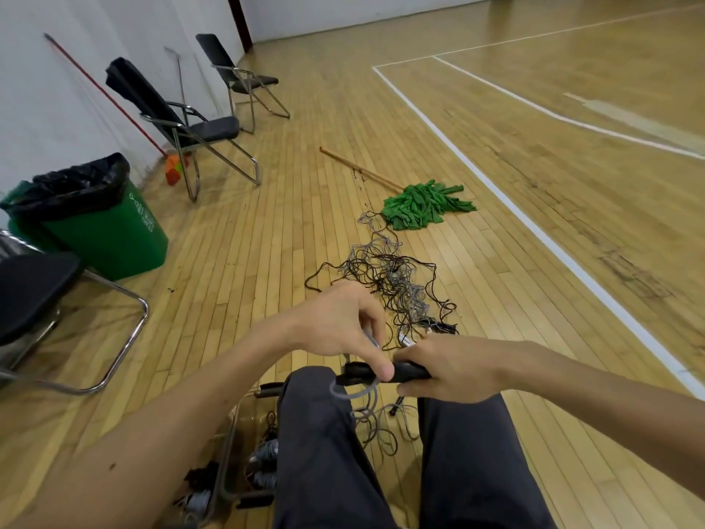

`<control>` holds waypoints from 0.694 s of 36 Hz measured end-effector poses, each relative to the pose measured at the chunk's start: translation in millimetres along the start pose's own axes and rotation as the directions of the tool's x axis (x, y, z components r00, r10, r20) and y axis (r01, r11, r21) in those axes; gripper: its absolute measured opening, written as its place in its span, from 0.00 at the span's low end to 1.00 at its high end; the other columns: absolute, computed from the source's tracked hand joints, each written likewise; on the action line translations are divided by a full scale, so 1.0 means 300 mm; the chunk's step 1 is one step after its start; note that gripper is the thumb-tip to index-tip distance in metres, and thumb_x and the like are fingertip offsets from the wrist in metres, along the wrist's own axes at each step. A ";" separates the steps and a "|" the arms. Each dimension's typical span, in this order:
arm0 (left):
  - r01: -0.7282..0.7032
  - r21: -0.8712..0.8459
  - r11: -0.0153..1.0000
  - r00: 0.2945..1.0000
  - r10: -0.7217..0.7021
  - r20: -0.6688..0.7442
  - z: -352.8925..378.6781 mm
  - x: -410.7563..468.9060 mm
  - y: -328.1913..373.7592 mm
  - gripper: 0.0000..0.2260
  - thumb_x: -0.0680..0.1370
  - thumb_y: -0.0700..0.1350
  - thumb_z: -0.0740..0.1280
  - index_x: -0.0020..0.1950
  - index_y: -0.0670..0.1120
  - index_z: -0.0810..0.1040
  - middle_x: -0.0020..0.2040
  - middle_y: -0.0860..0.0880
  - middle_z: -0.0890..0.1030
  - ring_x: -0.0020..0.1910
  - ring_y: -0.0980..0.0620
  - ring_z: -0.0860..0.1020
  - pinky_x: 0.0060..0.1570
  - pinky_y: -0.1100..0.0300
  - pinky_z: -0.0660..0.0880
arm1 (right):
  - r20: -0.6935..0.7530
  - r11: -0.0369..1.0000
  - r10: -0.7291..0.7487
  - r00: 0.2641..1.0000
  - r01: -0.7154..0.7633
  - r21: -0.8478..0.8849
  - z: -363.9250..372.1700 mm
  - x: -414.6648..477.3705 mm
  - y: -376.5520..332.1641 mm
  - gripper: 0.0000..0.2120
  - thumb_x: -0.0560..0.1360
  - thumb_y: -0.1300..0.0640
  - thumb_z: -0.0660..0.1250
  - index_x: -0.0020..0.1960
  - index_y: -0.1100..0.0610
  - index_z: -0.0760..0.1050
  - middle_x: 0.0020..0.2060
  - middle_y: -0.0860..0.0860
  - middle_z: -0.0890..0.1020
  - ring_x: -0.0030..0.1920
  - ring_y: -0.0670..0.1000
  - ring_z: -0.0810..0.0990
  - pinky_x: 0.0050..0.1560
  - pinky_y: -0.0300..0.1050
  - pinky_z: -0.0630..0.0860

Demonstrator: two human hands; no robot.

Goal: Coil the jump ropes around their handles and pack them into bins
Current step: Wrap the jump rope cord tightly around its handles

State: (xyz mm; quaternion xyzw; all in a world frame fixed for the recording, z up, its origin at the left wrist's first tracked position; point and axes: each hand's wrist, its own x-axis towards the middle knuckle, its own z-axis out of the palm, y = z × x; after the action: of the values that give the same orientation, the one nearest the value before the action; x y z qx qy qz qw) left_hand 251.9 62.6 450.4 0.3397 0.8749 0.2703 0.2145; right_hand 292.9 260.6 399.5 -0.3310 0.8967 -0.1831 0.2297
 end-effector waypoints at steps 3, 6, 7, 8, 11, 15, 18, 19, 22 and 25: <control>-0.035 -0.205 0.978 0.999 0.032 -0.022 -0.003 -0.007 0.003 0.11 0.64 0.44 0.83 0.34 0.44 0.82 0.31 0.50 0.78 0.31 0.55 0.73 0.32 0.60 0.68 | -0.053 0.996 -0.053 0.997 0.056 0.066 -0.015 -0.025 -0.011 0.19 0.79 0.39 0.65 0.50 0.56 0.75 0.31 0.46 0.73 0.29 0.45 0.70 0.33 0.36 0.67; -0.050 -0.221 0.974 0.998 0.040 -0.047 0.001 -0.003 0.012 0.10 0.65 0.43 0.82 0.34 0.44 0.82 0.30 0.54 0.78 0.30 0.58 0.72 0.32 0.65 0.67 | -0.093 0.990 -0.050 0.994 0.062 0.129 -0.022 -0.037 -0.016 0.25 0.74 0.32 0.64 0.45 0.55 0.74 0.28 0.45 0.70 0.27 0.45 0.68 0.31 0.36 0.66; -0.052 -0.212 0.976 0.998 0.040 -0.057 0.003 -0.002 0.016 0.11 0.65 0.44 0.82 0.35 0.42 0.82 0.30 0.52 0.78 0.30 0.58 0.73 0.32 0.65 0.67 | -0.107 0.987 -0.039 0.994 0.055 0.151 -0.018 -0.039 -0.014 0.27 0.74 0.29 0.62 0.44 0.55 0.74 0.28 0.44 0.70 0.26 0.44 0.68 0.31 0.36 0.66; -0.056 -0.204 0.977 0.997 0.044 -0.066 0.005 -0.002 0.017 0.12 0.65 0.45 0.83 0.35 0.41 0.82 0.31 0.49 0.79 0.30 0.57 0.73 0.32 0.63 0.67 | -0.119 0.983 -0.023 0.993 0.044 0.178 -0.012 -0.041 -0.012 0.29 0.74 0.27 0.60 0.42 0.54 0.74 0.27 0.44 0.70 0.26 0.44 0.68 0.31 0.36 0.66; -0.072 -0.169 0.983 0.994 0.057 -0.089 0.013 -0.003 0.018 0.14 0.65 0.48 0.82 0.36 0.40 0.83 0.32 0.43 0.79 0.30 0.57 0.72 0.32 0.61 0.67 | -0.133 0.974 0.016 0.991 0.015 0.228 0.001 -0.044 -0.012 0.33 0.74 0.26 0.57 0.41 0.58 0.76 0.27 0.44 0.69 0.26 0.44 0.67 0.31 0.36 0.66; -0.069 -0.164 0.984 0.994 0.055 -0.091 0.022 0.000 0.018 0.13 0.65 0.49 0.83 0.36 0.42 0.83 0.30 0.47 0.79 0.29 0.59 0.72 0.32 0.64 0.67 | -0.137 0.972 0.032 0.990 0.001 0.234 0.009 -0.040 -0.008 0.35 0.74 0.27 0.55 0.41 0.61 0.76 0.26 0.46 0.69 0.25 0.45 0.67 0.31 0.37 0.66; -0.079 -0.223 0.972 0.996 0.066 -0.061 0.032 0.004 0.014 0.15 0.63 0.52 0.82 0.37 0.43 0.83 0.31 0.48 0.80 0.30 0.57 0.74 0.32 0.60 0.69 | -0.150 0.975 0.031 0.988 0.003 0.221 0.017 -0.043 -0.003 0.38 0.72 0.23 0.54 0.41 0.59 0.76 0.26 0.48 0.70 0.26 0.46 0.66 0.31 0.38 0.66; -0.080 -0.254 0.964 0.996 0.070 -0.049 0.035 0.008 0.010 0.16 0.63 0.52 0.82 0.37 0.42 0.83 0.33 0.45 0.80 0.31 0.55 0.75 0.33 0.56 0.70 | -0.154 0.975 0.031 0.988 0.004 0.222 0.019 -0.045 0.000 0.37 0.72 0.23 0.54 0.40 0.58 0.76 0.26 0.47 0.70 0.26 0.46 0.66 0.30 0.38 0.65; -0.091 -0.409 0.908 0.996 0.086 -0.030 0.047 0.021 -0.014 0.16 0.65 0.48 0.82 0.39 0.40 0.81 0.36 0.35 0.80 0.33 0.45 0.75 0.35 0.49 0.70 | -0.178 0.968 0.027 0.984 0.019 0.251 0.015 -0.051 0.002 0.35 0.71 0.24 0.55 0.41 0.55 0.78 0.24 0.46 0.69 0.25 0.45 0.66 0.30 0.38 0.65; -0.121 -0.581 0.805 0.992 0.082 -0.093 0.074 0.048 -0.035 0.16 0.65 0.60 0.79 0.37 0.49 0.81 0.33 0.41 0.78 0.32 0.46 0.75 0.33 0.55 0.72 | -0.246 0.954 0.034 0.969 0.042 0.297 -0.004 -0.047 0.009 0.38 0.69 0.21 0.53 0.44 0.55 0.80 0.24 0.44 0.68 0.25 0.46 0.66 0.29 0.41 0.65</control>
State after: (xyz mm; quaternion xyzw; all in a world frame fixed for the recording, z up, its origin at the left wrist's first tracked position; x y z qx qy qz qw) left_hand 249.5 73.5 424.2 0.2946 0.7361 0.5482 0.2663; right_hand 300.5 272.3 403.4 -0.2687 0.8794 -0.3575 0.1630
